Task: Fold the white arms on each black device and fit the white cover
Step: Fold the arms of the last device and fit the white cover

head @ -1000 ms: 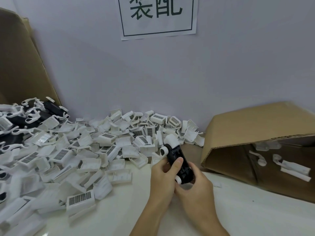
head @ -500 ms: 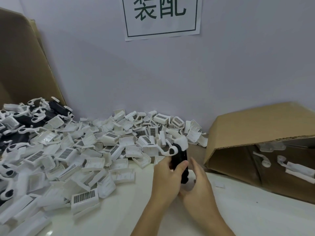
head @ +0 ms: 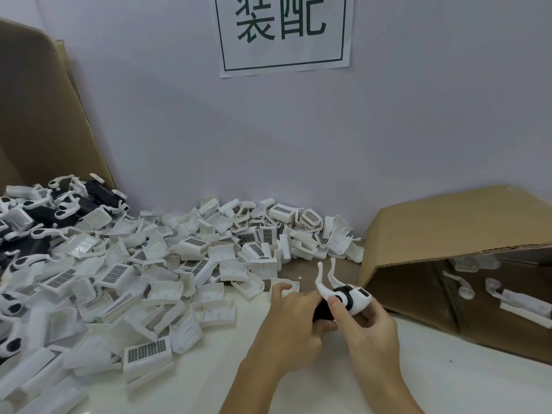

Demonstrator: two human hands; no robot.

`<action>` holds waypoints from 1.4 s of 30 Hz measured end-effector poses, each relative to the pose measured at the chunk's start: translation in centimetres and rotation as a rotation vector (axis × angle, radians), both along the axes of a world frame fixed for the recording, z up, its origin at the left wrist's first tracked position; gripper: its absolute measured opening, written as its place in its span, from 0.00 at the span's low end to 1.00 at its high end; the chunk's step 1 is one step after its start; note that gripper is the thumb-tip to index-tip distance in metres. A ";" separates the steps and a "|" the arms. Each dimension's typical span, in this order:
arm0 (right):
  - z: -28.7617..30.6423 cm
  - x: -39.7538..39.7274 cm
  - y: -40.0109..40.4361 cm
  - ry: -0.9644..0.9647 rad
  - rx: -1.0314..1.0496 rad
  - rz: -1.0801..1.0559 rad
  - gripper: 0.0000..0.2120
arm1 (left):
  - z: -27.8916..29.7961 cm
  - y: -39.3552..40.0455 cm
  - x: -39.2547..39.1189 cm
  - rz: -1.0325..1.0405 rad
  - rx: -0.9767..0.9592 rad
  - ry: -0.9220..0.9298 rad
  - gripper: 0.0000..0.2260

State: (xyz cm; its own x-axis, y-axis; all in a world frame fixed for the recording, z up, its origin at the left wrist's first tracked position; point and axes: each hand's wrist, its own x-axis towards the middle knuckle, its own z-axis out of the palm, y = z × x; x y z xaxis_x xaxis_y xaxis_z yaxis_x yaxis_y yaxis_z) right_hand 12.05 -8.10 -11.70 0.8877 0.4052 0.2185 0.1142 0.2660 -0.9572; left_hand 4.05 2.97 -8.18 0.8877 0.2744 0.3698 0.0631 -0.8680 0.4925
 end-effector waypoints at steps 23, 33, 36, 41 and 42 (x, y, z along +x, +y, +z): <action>-0.1 -0.3 0.2 -0.072 -0.200 0.009 0.20 | 2.3 3.6 -1.7 0.159 -1.713 -0.532 0.11; 0.0 -0.6 0.6 -0.107 -0.350 0.112 0.16 | 0.7 2.3 -0.3 0.026 -1.872 -0.594 0.14; 0.2 -0.7 0.5 -0.145 -0.358 0.212 0.18 | -0.6 1.9 0.1 0.100 -1.741 -0.607 0.19; 0.5 -0.9 0.6 -0.162 -0.340 0.254 0.17 | -2.0 0.6 0.9 0.093 -1.640 -0.583 0.17; 0.4 -0.9 0.7 -0.164 -0.338 0.239 0.17 | -2.1 0.6 0.9 0.069 -1.655 -0.582 0.16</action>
State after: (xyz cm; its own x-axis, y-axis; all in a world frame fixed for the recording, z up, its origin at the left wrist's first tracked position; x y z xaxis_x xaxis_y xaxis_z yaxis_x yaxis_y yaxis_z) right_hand 11.11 -7.43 -11.28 0.7251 0.6675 0.1692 0.2454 -0.0209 -0.9692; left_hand 4.96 3.55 -10.30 0.7245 0.6851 -0.0751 -0.4152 0.5208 0.7459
